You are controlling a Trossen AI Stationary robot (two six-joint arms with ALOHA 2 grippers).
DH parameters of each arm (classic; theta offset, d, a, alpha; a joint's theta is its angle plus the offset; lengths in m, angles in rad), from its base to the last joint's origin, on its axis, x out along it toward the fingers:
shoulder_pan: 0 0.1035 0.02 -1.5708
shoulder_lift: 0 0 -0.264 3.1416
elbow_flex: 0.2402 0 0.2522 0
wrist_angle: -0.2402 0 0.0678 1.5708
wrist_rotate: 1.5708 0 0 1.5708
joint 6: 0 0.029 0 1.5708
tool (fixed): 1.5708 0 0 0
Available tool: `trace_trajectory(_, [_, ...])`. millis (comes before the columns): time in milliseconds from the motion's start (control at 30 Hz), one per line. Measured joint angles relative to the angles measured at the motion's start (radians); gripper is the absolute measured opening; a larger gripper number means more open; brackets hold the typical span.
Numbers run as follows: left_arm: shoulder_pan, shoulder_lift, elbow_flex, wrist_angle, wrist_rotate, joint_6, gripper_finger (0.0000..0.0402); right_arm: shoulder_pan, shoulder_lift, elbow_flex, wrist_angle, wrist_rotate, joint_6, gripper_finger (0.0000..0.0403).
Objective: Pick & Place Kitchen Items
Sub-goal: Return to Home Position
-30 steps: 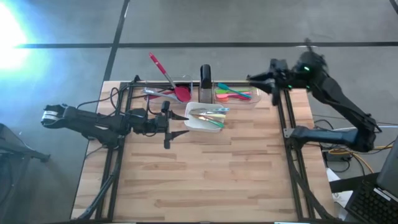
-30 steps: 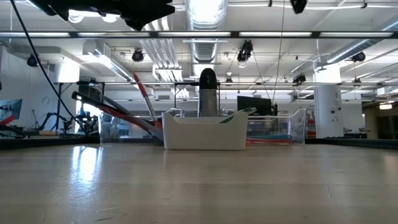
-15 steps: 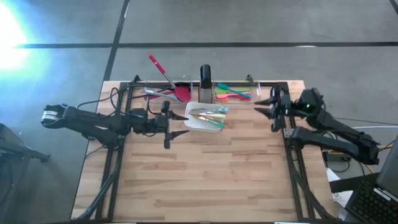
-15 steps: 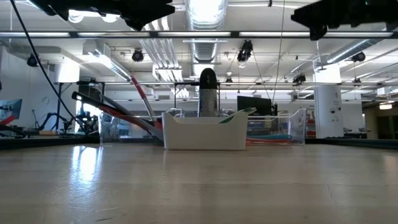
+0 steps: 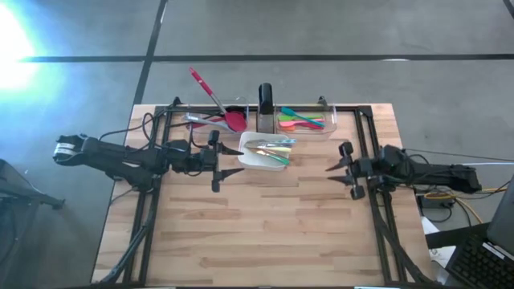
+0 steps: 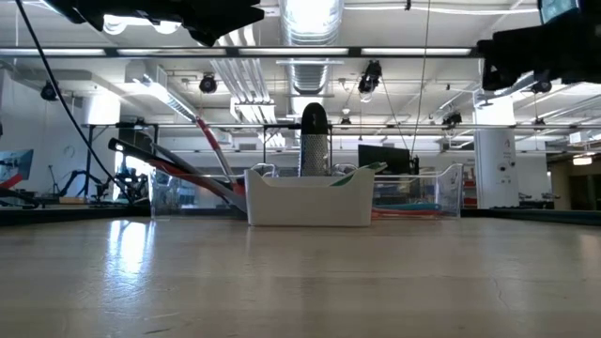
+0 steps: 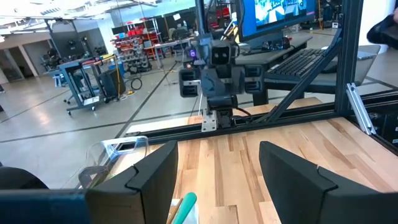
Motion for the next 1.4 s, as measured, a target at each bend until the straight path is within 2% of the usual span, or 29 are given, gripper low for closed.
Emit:
trace_trajectory(167, [0.0,0.0,0.0,0.0,0.0,0.0,0.0229,0.061,-0.08,-0.057,-0.017,0.034,-0.005,0.0109])
trace_trajectory(367, [0.0,0.0,0.0,0.0,0.0,0.0,0.0229,0.067,-0.202,-0.094,-0.115,0.034,-0.005,0.0097])
trace_trajectory(500, [0.0,0.0,0.0,0.0,0.0,0.0,0.023,0.067,-0.2,-0.093,-0.121,0.034,0.043,0.0089])
trace_trajectory(767, [0.0,0.0,0.0,0.0,0.0,0.0,0.0229,0.068,-0.177,-0.093,-0.114,0.034,-0.003,0.0082])
trace_trajectory(1400, [0.0,0.0,0.0,-0.003,0.0,-0.002,0.0229,0.068,-0.152,-0.093,-0.115,0.033,-0.005,0.0103])
